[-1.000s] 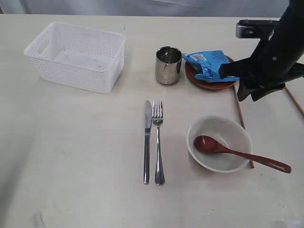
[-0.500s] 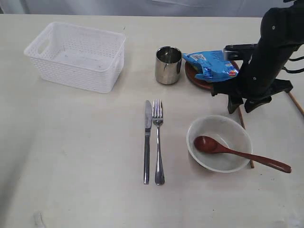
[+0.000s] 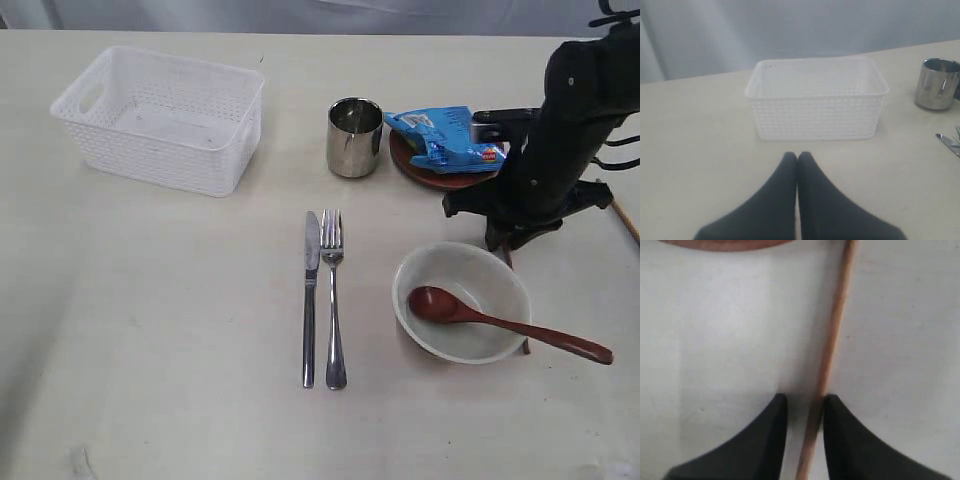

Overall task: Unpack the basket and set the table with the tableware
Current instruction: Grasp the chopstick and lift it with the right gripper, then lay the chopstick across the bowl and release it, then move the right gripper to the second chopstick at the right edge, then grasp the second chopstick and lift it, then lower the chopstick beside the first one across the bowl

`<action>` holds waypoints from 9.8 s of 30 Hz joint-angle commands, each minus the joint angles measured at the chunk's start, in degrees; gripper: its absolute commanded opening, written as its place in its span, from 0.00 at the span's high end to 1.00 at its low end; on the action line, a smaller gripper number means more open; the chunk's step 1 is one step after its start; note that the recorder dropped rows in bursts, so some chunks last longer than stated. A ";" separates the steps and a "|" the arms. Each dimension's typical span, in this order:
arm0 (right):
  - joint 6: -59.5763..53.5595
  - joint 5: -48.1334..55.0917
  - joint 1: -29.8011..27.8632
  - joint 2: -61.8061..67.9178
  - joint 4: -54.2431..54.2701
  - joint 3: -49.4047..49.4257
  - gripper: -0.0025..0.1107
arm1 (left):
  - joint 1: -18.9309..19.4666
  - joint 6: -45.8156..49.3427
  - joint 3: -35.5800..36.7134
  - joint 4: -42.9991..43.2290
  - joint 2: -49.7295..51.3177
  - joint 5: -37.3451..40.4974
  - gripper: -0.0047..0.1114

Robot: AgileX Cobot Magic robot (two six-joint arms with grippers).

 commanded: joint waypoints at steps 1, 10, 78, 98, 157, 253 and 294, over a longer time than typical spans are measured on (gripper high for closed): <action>0.92 -2.33 -0.30 1.64 -0.89 2.66 0.79 | -0.36 0.00 0.10 0.04 -0.20 0.05 0.96; 0.06 0.93 -0.30 0.73 -2.68 2.66 0.98 | -0.36 0.00 0.10 0.04 -0.20 0.05 0.96; 3.17 12.21 9.13 -30.59 18.44 10.13 0.98 | -0.36 0.00 0.10 0.04 -0.20 0.05 0.96; -1.53 0.68 9.13 -28.27 22.66 18.21 0.98 | -0.36 0.00 0.10 0.04 -0.20 0.05 0.96; -0.11 9.86 -19.82 -19.26 -16.84 6.87 0.57 | -0.36 0.00 0.10 0.04 -0.20 0.05 0.96; -8.07 29.37 -8.58 -33.72 24.37 4.23 0.98 | -0.36 0.00 0.10 0.04 -0.20 0.05 0.96; 3.25 8.36 9.28 -25.85 17.71 13.88 0.98 | -0.36 0.00 0.10 0.04 -0.20 0.05 0.96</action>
